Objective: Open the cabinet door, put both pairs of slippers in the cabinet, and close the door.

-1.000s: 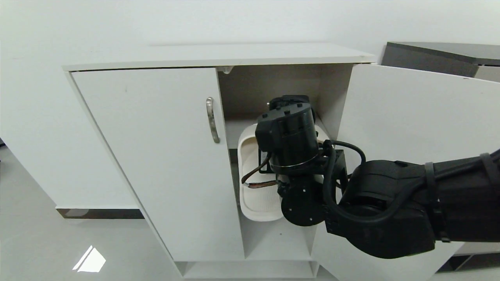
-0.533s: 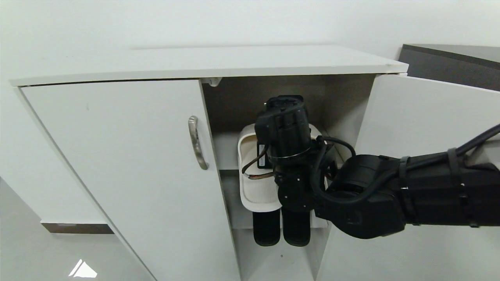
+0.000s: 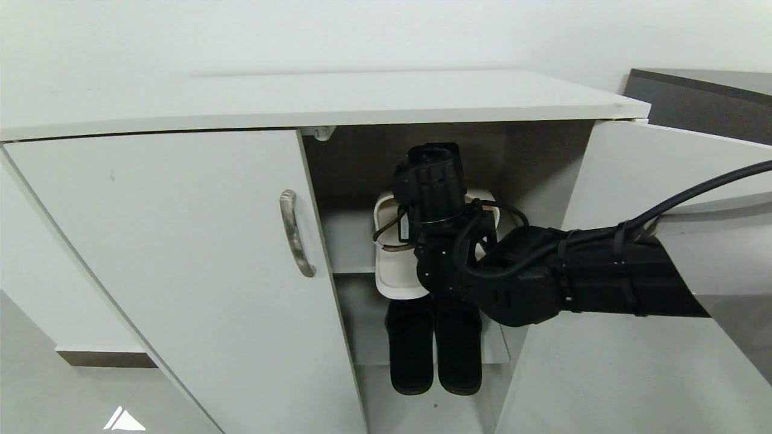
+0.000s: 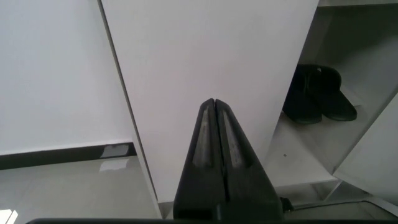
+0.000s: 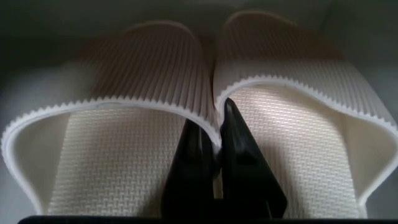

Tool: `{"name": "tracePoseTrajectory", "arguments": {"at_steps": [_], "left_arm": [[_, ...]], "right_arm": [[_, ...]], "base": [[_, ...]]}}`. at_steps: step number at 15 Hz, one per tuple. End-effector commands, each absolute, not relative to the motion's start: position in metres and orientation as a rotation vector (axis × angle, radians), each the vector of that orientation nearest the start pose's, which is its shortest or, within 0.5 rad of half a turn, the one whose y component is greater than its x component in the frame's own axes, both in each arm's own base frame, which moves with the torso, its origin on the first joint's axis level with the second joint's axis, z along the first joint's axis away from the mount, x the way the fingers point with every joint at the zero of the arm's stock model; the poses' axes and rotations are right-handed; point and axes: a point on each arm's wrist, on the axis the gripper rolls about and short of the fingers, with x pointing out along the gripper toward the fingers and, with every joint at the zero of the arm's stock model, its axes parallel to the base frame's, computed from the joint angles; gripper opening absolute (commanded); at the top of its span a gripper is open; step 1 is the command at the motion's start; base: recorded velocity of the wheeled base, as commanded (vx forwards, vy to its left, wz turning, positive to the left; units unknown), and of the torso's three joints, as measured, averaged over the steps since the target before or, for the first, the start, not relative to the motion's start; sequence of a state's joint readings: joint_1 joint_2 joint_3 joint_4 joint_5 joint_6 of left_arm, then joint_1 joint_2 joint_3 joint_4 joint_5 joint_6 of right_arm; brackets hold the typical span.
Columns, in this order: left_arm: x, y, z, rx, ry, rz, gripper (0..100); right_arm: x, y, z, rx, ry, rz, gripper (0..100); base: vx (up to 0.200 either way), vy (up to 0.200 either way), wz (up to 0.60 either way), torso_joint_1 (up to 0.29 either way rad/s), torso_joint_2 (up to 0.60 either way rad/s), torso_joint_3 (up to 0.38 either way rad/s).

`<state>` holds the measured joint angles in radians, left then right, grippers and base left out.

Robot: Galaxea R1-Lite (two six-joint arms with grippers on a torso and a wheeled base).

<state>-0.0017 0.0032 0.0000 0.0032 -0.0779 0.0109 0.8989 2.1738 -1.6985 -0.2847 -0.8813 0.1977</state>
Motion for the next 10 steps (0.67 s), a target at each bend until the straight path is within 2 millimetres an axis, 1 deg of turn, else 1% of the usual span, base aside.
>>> {"name": "tracePoseTrajectory", "arguments": {"at_steps": [1, 3, 7, 10], "left_arm": [[-0.023, -0.002, 0.075, 0.01, 0.006, -0.08, 0], [-0.023, -0.002, 0.075, 0.01, 0.006, -0.08, 0], [-0.023, -0.002, 0.075, 0.01, 0.007, -0.08, 0], [-0.023, -0.002, 0.075, 0.009, 0.006, -0.08, 0]], "right_arm": [[0.306, 0.348, 0.207, 0.042, 0.125, -0.006, 0], [0.312, 0.347, 0.206, 0.038, 0.122, -0.016, 0], [0.331, 0.34, 0.202, 0.04, 0.117, -0.055, 0], [0.336, 0.338, 0.2, 0.039, 0.12, -0.06, 0]], "base": [[0.0, 0.0, 0.0, 0.0, 0.0, 0.0], [0.0, 0.0, 0.0, 0.0, 0.0, 0.0], [0.0, 0.0, 0.0, 0.0, 0.0, 0.0], [0.0, 0.0, 0.0, 0.0, 0.0, 0.0]]}}
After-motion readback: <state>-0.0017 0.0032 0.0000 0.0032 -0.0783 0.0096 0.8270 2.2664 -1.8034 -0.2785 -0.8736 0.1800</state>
